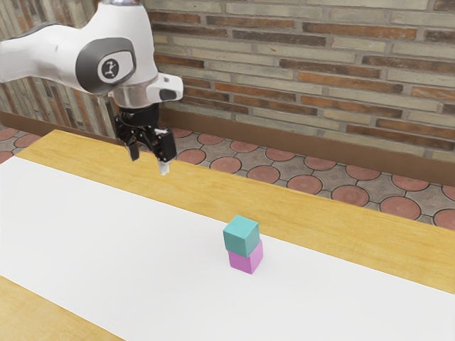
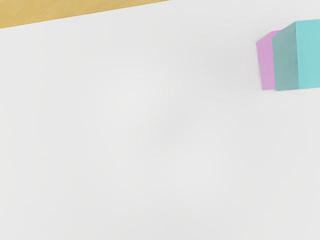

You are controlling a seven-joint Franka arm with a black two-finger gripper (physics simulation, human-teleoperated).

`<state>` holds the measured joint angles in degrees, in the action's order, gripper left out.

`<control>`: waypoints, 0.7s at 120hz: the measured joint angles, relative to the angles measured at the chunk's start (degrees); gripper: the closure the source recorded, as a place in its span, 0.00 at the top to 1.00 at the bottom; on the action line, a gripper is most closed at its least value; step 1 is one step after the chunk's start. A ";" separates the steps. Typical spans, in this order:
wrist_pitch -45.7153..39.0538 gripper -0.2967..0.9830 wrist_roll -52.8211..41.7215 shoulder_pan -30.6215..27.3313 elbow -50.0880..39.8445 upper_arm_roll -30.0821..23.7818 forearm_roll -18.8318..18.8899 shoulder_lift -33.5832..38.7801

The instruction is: Pick up the blue block with one arm, and put the blue block on the table with one arm

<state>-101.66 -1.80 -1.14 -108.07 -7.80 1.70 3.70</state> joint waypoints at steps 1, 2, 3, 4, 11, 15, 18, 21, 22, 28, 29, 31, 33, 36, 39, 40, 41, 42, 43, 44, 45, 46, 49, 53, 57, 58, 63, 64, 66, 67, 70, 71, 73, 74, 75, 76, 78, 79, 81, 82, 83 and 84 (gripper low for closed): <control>-0.32 0.77 0.00 -0.01 -0.16 -0.08 -0.01 -0.02; -0.63 0.77 0.00 -0.01 -0.30 -0.15 -0.03 -0.03; -0.95 0.77 0.00 0.00 -0.41 -0.22 -0.05 -0.06; -1.26 0.77 0.00 0.03 -0.51 -0.28 -0.07 -0.08; -3.38 0.77 0.18 0.22 -1.25 -0.83 -0.42 -0.33; -4.38 0.77 0.42 0.21 -1.59 -1.34 -0.74 -0.40; -5.03 0.77 0.63 0.35 -1.74 -1.60 -1.08 -0.43; -5.61 0.77 0.86 0.58 -1.84 -1.78 -1.42 -0.49; -5.79 0.77 0.93 0.66 -1.87 -1.83 -1.52 -0.55; -6.71 0.77 1.35 1.11 -2.00 -2.15 -2.02 -0.85; -6.84 0.77 1.41 1.09 -2.01 -2.29 -2.08 -0.89; -7.08 0.77 1.54 1.02 -2.02 -2.63 -2.24 -1.04; -7.31 0.77 1.67 1.02 -2.04 -2.92 -2.41 -1.26; -7.62 0.77 1.85 1.14 -2.04 -3.25 -2.65 -1.64; -7.90 0.77 2.02 1.23 -2.02 -3.64 -2.85 -2.25; -7.99 0.77 2.08 1.21 -2.01 -3.81 -2.90 -2.42; -8.07 0.77 2.13 1.20 -2.01 -3.97 -2.96 -2.58; -8.15 0.77 2.19 1.22 -2.01 -4.11 -3.01 -2.71; -8.22 0.77 2.24 1.19 -2.02 -4.29 -3.05 -2.83; -8.29 0.77 2.29 1.16 -2.03 -4.47 -3.10 -2.94; -8.36 0.77 2.34 1.12 -2.03 -4.67 -3.14 -3.10; -8.43 0.77 2.38 1.05 -2.01 -4.91 -3.17 -3.34; -8.62 0.77 2.53 0.87 -1.97 -5.58 -3.27 -3.92; -8.85 0.77 2.73 0.85 -1.94 -6.21 -3.38 -4.44; -9.14 0.77 2.89 1.10 -1.92 -6.56 -3.46 -4.78; -9.21 0.77 2.93 1.19 -1.92 -6.62 -3.48 -4.86; -9.53 0.77 3.09 1.75 -1.99 -6.80 -3.49 -5.37; -9.59 0.77 3.12 1.86 -2.00 -6.84 -3.48 -5.46; -9.69 0.77 3.19 2.09 -2.02 -6.90 -3.47 -5.61; -9.74 0.77 3.22 2.20 -2.03 -6.93 -3.46 -5.68; -9.88 0.77 3.31 2.52 -2.06 -7.03 -3.46 -5.84; -9.92 0.77 3.34 2.64 -2.10 -7.06 -3.47 -5.91; -10.01 0.77 3.39 2.88 -2.16 -7.11 -3.47 -6.05; -10.05 0.77 3.42 3.00 -2.19 -7.12 -3.47 -6.11; -10.08 0.77 3.45 3.12 -2.22 -7.14 -3.47 -6.16; -10.12 0.77 3.48 3.24 -2.25 -7.15 -3.46 -6.21; -10.18 0.77 3.53 3.48 -2.31 -7.17 -3.46 -6.34; -10.21 0.77 3.56 3.60 -2.34 -7.18 -3.46 -6.45; -10.27 0.77 3.61 3.85 -2.40 -7.20 -3.46 -6.70; -10.29 0.77 3.64 3.97 -2.43 -7.20 -3.46 -6.80; -10.32 0.77 3.66 4.08 -2.48 -7.21 -3.46 -6.90; -10.34 0.77 3.69 4.19 -2.52 -7.21 -3.46 -6.99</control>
<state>-112.00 1.89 3.05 -110.59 -15.01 -1.76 -3.29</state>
